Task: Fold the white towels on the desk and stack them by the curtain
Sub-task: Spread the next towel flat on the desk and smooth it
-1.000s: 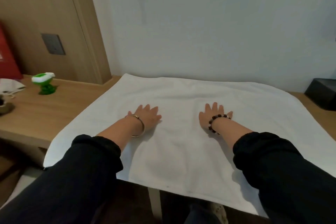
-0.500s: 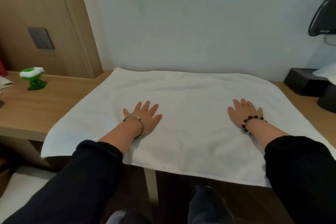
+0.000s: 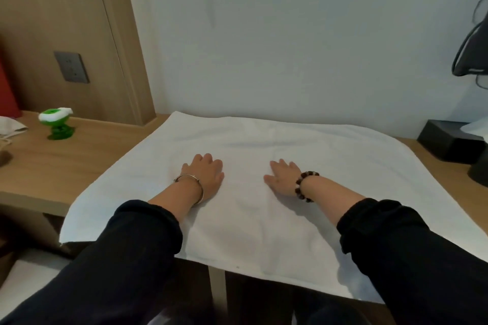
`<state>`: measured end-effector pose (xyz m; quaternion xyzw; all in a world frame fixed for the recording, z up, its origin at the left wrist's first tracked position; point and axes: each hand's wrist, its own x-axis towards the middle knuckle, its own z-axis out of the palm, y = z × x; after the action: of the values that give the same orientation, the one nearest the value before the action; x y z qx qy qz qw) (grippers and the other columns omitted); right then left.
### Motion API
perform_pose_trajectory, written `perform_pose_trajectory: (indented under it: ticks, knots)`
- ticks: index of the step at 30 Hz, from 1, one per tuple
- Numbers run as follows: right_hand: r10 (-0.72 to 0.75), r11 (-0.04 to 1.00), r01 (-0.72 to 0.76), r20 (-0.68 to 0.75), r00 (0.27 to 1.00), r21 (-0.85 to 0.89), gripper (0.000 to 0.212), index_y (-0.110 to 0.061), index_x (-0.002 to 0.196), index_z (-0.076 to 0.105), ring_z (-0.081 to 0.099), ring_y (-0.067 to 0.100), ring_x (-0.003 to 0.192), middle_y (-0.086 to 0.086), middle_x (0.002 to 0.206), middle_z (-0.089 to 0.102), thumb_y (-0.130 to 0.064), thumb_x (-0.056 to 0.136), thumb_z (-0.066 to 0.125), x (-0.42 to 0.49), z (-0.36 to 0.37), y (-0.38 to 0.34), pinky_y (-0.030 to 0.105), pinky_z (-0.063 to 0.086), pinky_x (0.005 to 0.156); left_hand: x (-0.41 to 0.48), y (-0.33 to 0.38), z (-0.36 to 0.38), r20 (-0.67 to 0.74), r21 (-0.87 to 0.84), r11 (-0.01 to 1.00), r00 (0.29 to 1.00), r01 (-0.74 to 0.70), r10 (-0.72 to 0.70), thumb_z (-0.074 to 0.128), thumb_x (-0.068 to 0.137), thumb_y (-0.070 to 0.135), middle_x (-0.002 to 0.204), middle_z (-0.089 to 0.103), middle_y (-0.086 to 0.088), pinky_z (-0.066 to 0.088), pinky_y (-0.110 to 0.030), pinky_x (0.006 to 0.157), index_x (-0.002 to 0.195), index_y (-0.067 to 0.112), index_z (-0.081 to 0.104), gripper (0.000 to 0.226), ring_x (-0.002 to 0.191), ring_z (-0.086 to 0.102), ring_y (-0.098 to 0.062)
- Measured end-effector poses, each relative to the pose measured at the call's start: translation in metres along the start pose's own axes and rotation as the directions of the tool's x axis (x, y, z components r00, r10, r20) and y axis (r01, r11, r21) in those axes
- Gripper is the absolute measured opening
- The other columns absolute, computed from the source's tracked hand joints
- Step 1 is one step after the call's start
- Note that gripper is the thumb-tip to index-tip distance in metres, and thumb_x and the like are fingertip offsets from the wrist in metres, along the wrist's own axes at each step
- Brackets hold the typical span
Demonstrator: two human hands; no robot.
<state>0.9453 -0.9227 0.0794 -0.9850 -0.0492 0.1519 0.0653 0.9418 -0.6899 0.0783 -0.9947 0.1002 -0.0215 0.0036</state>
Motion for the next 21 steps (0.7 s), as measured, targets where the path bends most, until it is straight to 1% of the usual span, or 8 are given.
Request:
perform_pose_trajectory:
  ticks: [2, 3, 5, 8, 11, 16, 19, 21]
  knots:
    - [0.018, 1.000, -0.019, -0.030, 0.999, -0.008, 0.069, -0.023, 0.152, -0.001, -0.004, 0.027, 0.147, 0.001, 0.160, -0.008, -0.056, 0.097, 0.022, 0.014, -0.001, -0.013, 0.057, 0.010, 0.114, 0.009, -0.008, 0.003, 0.039, 0.089, 0.996, 0.999, 0.009, -0.013, 0.020, 0.098, 0.042, 0.156, 0.014, -0.004, 0.017, -0.056, 0.108, 0.146, 0.032, 0.020, 0.048, 0.142, 0.010, -0.025]
    - [0.034, 0.999, -0.034, -0.057, 0.998, 0.004, 0.068, -0.023, 0.152, -0.002, -0.004, 0.025, 0.147, -0.001, 0.160, -0.009, -0.056, 0.097, 0.022, 0.021, -0.004, -0.017, 0.057, 0.009, 0.114, 0.016, -0.010, 0.003, 0.054, 0.141, 0.990, 0.998, -0.021, 0.014, 0.017, 0.099, 0.043, 0.160, 0.001, 0.001, 0.009, -0.059, 0.110, 0.149, 0.035, 0.009, 0.052, 0.146, -0.002, -0.023]
    - [0.079, 0.996, -0.073, -0.125, 0.989, 0.054, 0.065, -0.023, 0.153, -0.001, -0.005, 0.023, 0.147, 0.000, 0.160, -0.011, -0.051, 0.099, 0.022, 0.038, -0.011, -0.019, 0.056, 0.006, 0.115, 0.033, -0.007, 0.001, 0.068, 0.199, 0.976, 0.994, -0.094, 0.082, 0.016, 0.100, 0.043, 0.160, -0.008, 0.005, 0.004, -0.060, 0.111, 0.150, 0.036, 0.000, 0.054, 0.146, -0.009, -0.021]
    - [0.121, 0.993, -0.118, -0.205, 0.971, 0.027, 0.059, -0.025, 0.153, 0.001, -0.008, 0.024, 0.147, 0.000, 0.160, -0.012, -0.046, 0.101, 0.017, 0.063, -0.017, -0.005, 0.053, 0.000, 0.116, 0.065, 0.009, -0.004, 0.116, 0.132, 0.986, 0.989, -0.102, 0.087, 0.022, 0.100, 0.045, 0.160, -0.009, 0.006, 0.004, -0.057, 0.113, 0.151, 0.035, -0.003, 0.057, 0.146, -0.009, -0.021]
    - [0.120, 0.993, -0.122, -0.206, 0.971, 0.004, 0.058, -0.030, 0.153, 0.002, -0.006, 0.021, 0.147, -0.003, 0.160, -0.009, -0.048, 0.098, 0.012, 0.080, -0.011, 0.008, 0.051, -0.001, 0.116, 0.095, 0.030, -0.004, 0.136, 0.060, 0.992, 0.985, -0.114, 0.105, 0.024, 0.101, 0.042, 0.160, -0.007, 0.006, 0.004, -0.053, 0.115, 0.151, 0.033, -0.003, 0.058, 0.147, -0.008, -0.021]
    - [0.126, 0.991, -0.131, -0.241, 0.962, -0.005, 0.058, -0.032, 0.152, 0.004, -0.004, 0.019, 0.147, -0.005, 0.161, -0.006, -0.049, 0.097, 0.011, 0.090, -0.004, 0.011, 0.051, -0.001, 0.116, 0.126, 0.051, 0.007, 0.136, -0.065, 0.988, 0.979, -0.143, 0.151, 0.018, 0.102, 0.035, 0.160, -0.003, 0.007, 0.002, -0.055, 0.115, 0.151, 0.034, 0.003, 0.052, 0.147, -0.004, -0.020]
    - [0.125, 0.992, -0.130, -0.247, 0.961, -0.005, 0.058, -0.032, 0.152, 0.005, -0.004, 0.019, 0.147, -0.005, 0.161, -0.005, -0.049, 0.097, 0.011, 0.089, -0.004, 0.011, 0.051, -0.001, 0.116, 0.136, 0.049, 0.014, 0.175, -0.090, 0.989, 0.975, -0.121, 0.135, 0.013, 0.100, 0.044, 0.160, -0.005, 0.011, 0.000, -0.056, 0.115, 0.150, 0.039, 0.001, 0.052, 0.147, -0.006, -0.016]
    - [0.116, 0.993, -0.119, -0.247, 0.962, 0.004, 0.057, -0.032, 0.152, 0.005, -0.004, 0.019, 0.147, -0.005, 0.161, -0.006, -0.049, 0.097, 0.012, 0.087, -0.005, 0.011, 0.051, -0.001, 0.116, 0.140, 0.033, 0.015, 0.180, -0.081, 0.995, 0.981, -0.063, 0.077, 0.013, 0.098, 0.051, 0.159, -0.007, 0.013, -0.001, -0.054, 0.115, 0.150, 0.040, 0.001, 0.054, 0.147, -0.007, -0.015]
